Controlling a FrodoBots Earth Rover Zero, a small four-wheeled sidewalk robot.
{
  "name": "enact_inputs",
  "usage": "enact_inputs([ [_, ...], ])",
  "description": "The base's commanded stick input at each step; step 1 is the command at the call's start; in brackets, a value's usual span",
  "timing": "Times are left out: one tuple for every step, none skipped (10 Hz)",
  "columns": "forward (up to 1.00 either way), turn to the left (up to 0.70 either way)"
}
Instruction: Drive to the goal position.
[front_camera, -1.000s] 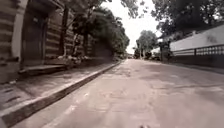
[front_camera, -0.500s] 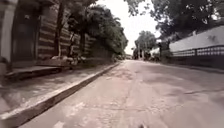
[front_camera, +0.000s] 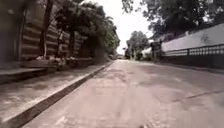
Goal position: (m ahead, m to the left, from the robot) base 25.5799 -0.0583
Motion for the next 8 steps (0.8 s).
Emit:
enact_inputs([
  [0.70,0.00],
  [0.70,0.00],
  [0.70,0.00],
  [0.70,0.00],
  [0.70,0.00],
  [0.70,0.00],
  [0.70,0.00],
  [0.70,0.00],
])
